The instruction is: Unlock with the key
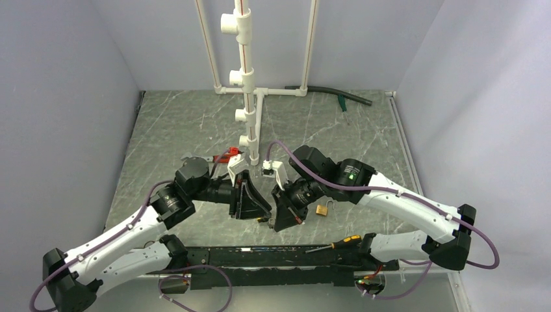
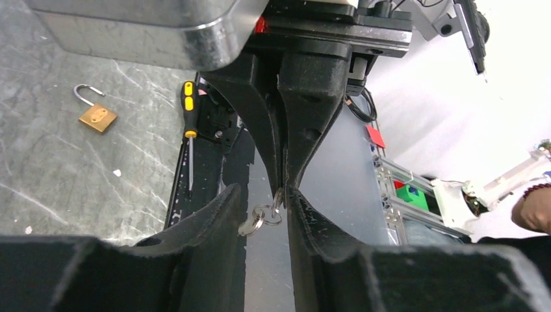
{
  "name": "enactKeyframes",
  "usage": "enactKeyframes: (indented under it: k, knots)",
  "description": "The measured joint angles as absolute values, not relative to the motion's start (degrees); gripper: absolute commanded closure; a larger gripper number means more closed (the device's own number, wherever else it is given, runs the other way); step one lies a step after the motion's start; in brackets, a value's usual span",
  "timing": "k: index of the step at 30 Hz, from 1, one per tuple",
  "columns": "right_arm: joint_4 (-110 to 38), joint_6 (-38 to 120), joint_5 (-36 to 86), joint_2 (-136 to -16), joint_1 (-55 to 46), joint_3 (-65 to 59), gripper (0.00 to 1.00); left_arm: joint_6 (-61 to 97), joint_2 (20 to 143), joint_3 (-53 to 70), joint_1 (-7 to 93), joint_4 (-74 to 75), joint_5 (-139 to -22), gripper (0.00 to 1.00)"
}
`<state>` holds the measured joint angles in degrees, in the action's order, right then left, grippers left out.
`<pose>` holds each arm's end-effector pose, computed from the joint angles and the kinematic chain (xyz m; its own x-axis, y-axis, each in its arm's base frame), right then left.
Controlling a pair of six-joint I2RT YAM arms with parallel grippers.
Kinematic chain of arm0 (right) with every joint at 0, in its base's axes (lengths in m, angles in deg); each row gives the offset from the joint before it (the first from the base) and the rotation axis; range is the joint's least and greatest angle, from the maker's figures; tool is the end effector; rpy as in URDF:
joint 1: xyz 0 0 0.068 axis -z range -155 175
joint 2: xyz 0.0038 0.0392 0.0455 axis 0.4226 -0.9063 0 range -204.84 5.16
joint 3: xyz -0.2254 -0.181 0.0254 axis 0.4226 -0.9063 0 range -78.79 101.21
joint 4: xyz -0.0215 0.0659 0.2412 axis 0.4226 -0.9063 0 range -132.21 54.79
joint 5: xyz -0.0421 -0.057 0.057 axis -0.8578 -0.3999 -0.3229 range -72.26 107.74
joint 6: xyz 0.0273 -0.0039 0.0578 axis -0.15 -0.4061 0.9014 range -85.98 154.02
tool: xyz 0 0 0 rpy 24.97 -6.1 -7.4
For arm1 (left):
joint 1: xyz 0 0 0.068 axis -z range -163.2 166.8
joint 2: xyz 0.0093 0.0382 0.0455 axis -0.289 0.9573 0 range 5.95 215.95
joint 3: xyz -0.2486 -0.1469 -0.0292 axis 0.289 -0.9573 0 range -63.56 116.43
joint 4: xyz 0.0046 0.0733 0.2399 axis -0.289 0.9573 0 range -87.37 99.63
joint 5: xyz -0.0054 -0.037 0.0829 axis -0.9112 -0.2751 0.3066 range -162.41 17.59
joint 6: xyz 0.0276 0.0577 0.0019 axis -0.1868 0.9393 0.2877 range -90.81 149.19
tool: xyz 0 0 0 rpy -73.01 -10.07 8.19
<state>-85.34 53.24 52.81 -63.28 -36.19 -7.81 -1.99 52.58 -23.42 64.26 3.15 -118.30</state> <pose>0.0832 0.2106 0.3613 -0.6336 -0.5929 -0.4970 -0.7363 0.2649 0.6226 0.0908 -0.1515 0.3385 -0.5855 0.1051 -0.8038 0.8083 -0.0002 -0.5888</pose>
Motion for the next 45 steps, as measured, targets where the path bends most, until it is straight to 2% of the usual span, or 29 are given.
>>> enactKeyframes:
  k: [4, 9, 13, 19, 21, 23, 24, 30, 32, 36, 37, 38, 40, 41, 45]
  knots:
    - [-85.4, 52.8, 52.8, -63.3, -36.2, -7.8, 1.0, -3.2, 54.3, -24.2, 64.3, 0.3, -120.4, 0.76]
    - [-85.4, 52.4, 52.7, -63.4, -36.2, -7.8, 1.0, -3.4, 54.5, -24.2, 64.3, 0.1, -121.7, 0.71]
    - [-85.4, 52.1, 52.5, -63.4, -36.2, -7.7, 1.0, -3.7, 54.7, -24.5, 64.5, -0.9, -122.9, 0.74]
    - [-85.8, 51.9, 52.2, -63.5, -36.2, -6.4, 1.0, -4.4, 56.6, -24.5, 65.1, -1.4, -124.1, 0.73]
    - [-85.9, 51.7, 52.0, -63.6, -36.2, -6.0, 1.0, -4.5, 57.2, -24.5, 65.4, -1.4, -124.2, 0.8]
    - [-86.3, 51.5, 51.6, -63.7, -36.2, -5.8, 1.0, -4.6, 57.4, -24.5, 65.6, -1.5, -124.2, 0.95]
    - [-86.5, 51.4, 51.5, -63.8, -36.2, -5.8, 1.0, -4.6, 57.4, -24.5, 65.8, -1.6, -124.2, 1.0]
    - [-87.3, 51.2, 51.2, -64.2, -36.2, -5.8, 1.0, -4.5, 57.2, -24.7, 66.4, -1.3, -122.9, 1.0]
    - [-87.3, 51.0, 51.0, -64.3, -36.2, -5.8, 0.94, -4.4, 57.0, -24.7, 66.6, -0.9, -122.3, 1.0]
    - [-88.4, 50.5, 48.3, -64.7, -36.2, -4.5, 0.93, -3.9, 56.0, -24.7, 66.7, 0.6, -119.4, 1.0]
    - [-88.6, 50.4, 47.5, -64.7, -36.1, -4.2, 0.89, -3.8, 55.6, -24.7, 66.6, 0.8, -118.5, 1.0]
    - [-88.8, 50.4, 46.8, -64.7, -36.1, -3.7, 0.78, -3.8, 55.3, -24.7, 66.7, 0.9, -117.8, 1.0]
    - [-89.1, 50.0, 46.2, -64.5, -35.8, -3.0, 0.44, -3.9, 54.6, -24.8, 66.7, 1.1, -116.7, 1.0]
    - [-89.2, 50.2, 45.9, -64.4, -35.7, -2.6, 0.34, -3.9, 54.4, -25.0, 66.7, 1.2, -116.2, 1.0]
    - [-89.7, 49.7, 43.6, -63.8, -35.5, -2.2, 0.22, -4.4, 54.0, -25.9, 66.7, 1.4, -113.9, 1.0]
